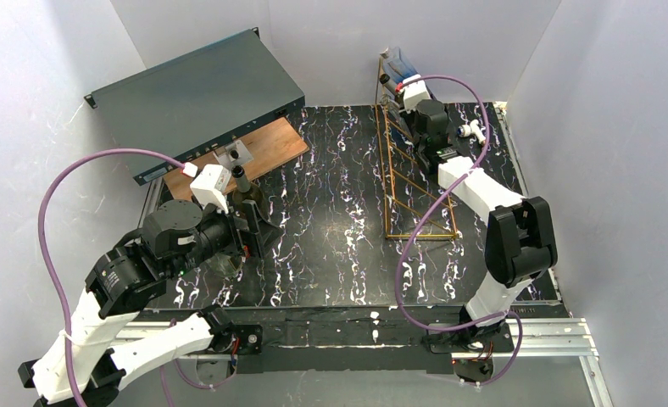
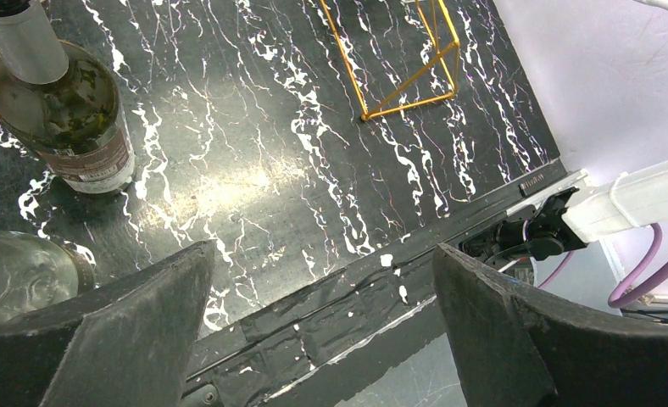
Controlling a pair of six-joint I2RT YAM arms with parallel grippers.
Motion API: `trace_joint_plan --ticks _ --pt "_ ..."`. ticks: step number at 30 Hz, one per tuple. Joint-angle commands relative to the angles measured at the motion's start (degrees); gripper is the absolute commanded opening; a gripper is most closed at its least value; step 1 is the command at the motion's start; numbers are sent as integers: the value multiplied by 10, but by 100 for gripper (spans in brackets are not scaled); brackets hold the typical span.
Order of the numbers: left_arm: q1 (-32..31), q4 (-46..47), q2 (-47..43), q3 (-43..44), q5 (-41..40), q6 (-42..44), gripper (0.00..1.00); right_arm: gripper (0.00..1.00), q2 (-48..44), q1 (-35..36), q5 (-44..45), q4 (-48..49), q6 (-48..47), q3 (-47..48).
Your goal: Put the wine bottle on the wine rack
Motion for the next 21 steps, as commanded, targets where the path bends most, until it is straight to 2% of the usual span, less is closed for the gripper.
trace_joint_plan --ticks 1,13,21 --pt "4 4 4 0 -2 -1 99 1 -27 -3 -10 91 -24 2" --pt "3 4 9 1 0 -1 99 1 -26 -7 -30 95 -42 -19" --pt "4 5 8 -4 3 -6 99 1 -42 -24 -98 60 -56 -34"
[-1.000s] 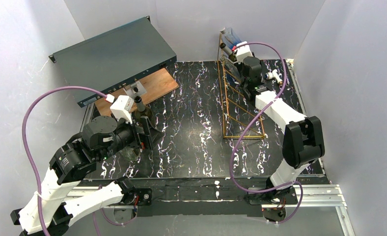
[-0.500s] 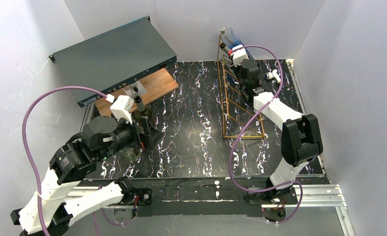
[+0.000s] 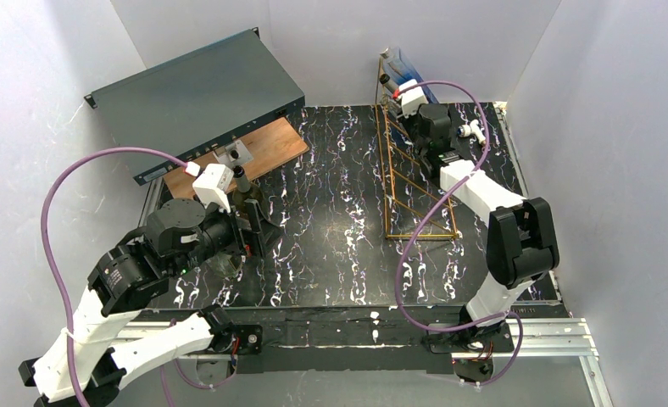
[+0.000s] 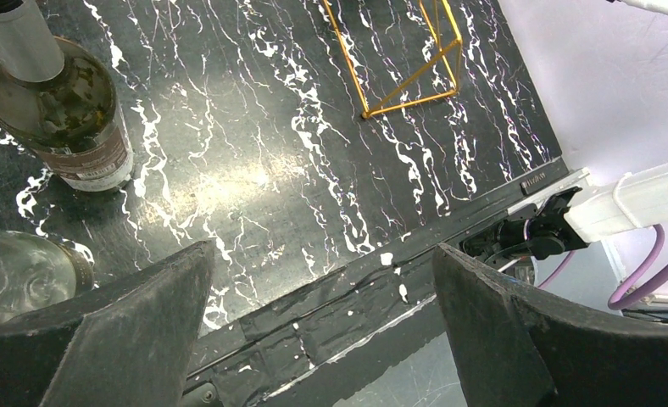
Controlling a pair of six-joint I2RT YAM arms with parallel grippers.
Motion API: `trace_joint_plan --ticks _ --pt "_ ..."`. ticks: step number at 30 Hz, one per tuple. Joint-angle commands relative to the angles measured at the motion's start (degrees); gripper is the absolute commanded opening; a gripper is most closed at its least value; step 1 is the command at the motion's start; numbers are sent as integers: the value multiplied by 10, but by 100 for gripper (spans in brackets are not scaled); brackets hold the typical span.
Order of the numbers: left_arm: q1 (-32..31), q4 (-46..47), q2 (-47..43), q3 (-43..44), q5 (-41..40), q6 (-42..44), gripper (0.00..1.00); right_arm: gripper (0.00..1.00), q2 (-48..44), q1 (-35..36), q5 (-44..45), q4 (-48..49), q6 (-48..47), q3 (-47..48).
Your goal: Put the wine bottle on the wine rack
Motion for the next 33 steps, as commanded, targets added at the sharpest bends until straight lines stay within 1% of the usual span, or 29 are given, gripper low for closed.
trace_joint_plan --ticks 1,8,14,17,20,27,33 --pt "4 5 2 -4 2 -5 99 1 -41 -18 -35 24 -32 -8" --pt "4 5 3 -3 4 -5 99 1 -53 -25 -88 -4 -43 -17" --pt "3 5 6 0 7 -5 99 1 -54 -25 -106 -16 -49 -21" --pt "3 6 5 1 8 -5 99 4 -51 -25 -106 -23 -53 -22" --pt "4 6 3 -1 6 -5 99 8 -52 -25 -106 -33 -53 -24" --pt "3 10 8 -2 11 -4 99 23 -59 -23 -115 -50 -45 -36" --pt "4 11 3 -8 13 -7 99 33 -63 -17 -100 -60 -47 -42"
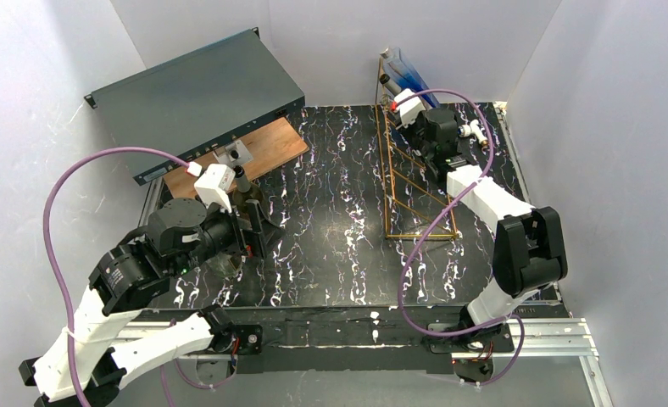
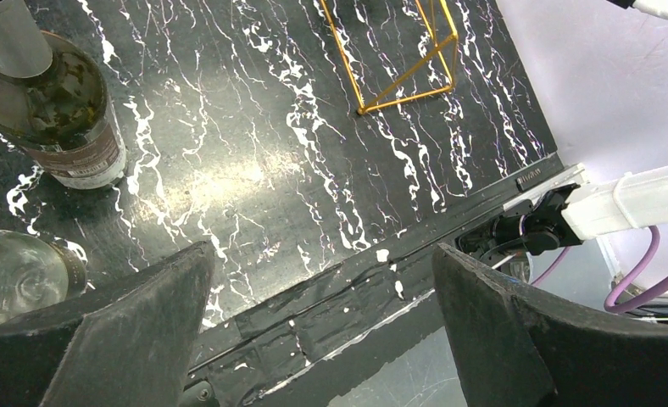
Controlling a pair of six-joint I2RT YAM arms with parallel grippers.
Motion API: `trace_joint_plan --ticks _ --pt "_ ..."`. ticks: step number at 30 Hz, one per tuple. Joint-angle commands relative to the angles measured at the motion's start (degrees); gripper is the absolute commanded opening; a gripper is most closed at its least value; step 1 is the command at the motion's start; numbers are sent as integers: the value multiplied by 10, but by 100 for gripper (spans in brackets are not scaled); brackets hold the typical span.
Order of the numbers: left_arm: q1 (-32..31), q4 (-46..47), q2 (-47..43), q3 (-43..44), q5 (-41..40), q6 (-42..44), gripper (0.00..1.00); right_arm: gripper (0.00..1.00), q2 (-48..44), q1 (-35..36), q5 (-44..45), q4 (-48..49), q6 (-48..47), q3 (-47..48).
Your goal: Put the wine bottle on the wine rack
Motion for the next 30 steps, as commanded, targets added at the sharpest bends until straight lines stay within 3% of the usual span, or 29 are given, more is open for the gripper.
trace_joint_plan --ticks 1,30 --pt "4 11 -1 -8 6 -4 99 35 -24 0 24 -21 1 -10" --pt "3 12 -18 -16 7 -9 99 67 -50 24 32 -74 50 9"
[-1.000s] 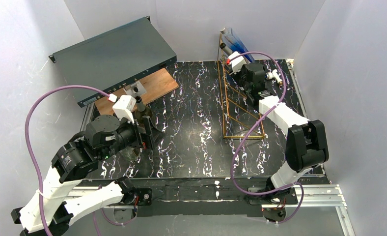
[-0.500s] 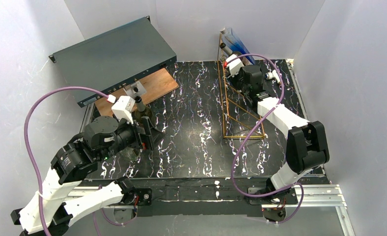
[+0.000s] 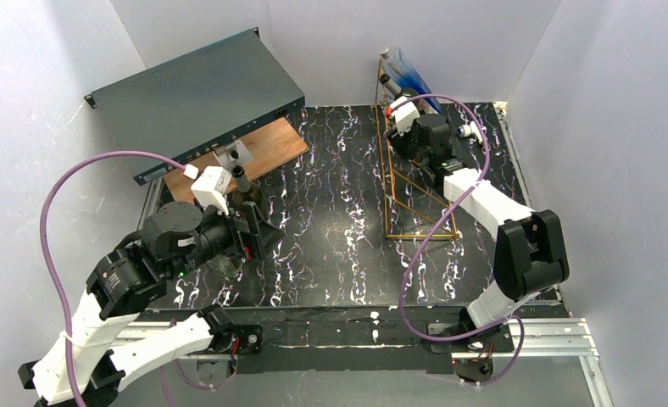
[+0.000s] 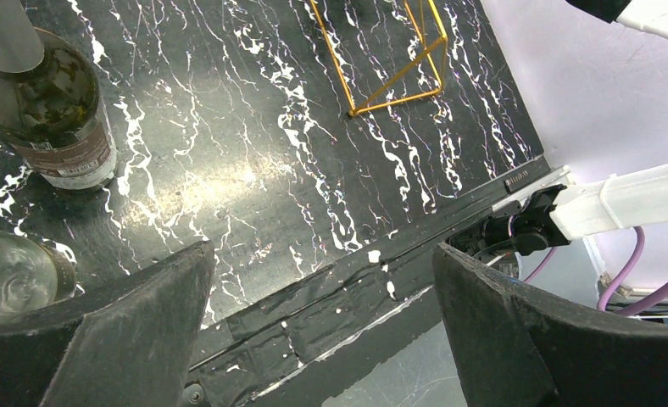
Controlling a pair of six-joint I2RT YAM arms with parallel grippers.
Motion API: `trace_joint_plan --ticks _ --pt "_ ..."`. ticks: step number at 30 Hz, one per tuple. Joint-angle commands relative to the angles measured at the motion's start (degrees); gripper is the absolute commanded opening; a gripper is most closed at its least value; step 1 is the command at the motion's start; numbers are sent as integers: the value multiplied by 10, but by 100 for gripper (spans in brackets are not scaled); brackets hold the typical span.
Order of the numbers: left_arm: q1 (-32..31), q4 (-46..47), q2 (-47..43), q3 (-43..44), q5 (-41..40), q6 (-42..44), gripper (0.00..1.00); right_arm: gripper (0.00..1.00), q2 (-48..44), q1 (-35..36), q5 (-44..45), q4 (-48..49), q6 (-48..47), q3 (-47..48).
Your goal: Put the wine bottle on the wine rack
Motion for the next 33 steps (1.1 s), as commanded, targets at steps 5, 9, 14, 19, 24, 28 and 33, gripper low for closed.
trace_joint_plan --ticks 5,9,14,19,24,28,33 --pt "4 4 -1 -7 2 -2 99 71 -46 -2 -5 -35 37 37" --pt "3 4 -1 -6 3 -2 99 73 -49 -2 -12 -53 52 55" --pt "4 4 -2 -7 3 -3 99 75 -56 -1 -21 -63 66 67" --pt "3 4 -4 -8 5 -5 99 75 -67 -1 -31 -85 78 78" --pt "4 4 -1 -5 6 -5 99 76 -89 7 -31 -116 89 83" --pt "4 5 0 -5 4 -5 99 77 -106 20 -28 -129 115 84" --pt "4 5 -1 -5 3 -4 99 78 -125 30 -21 -140 156 86"
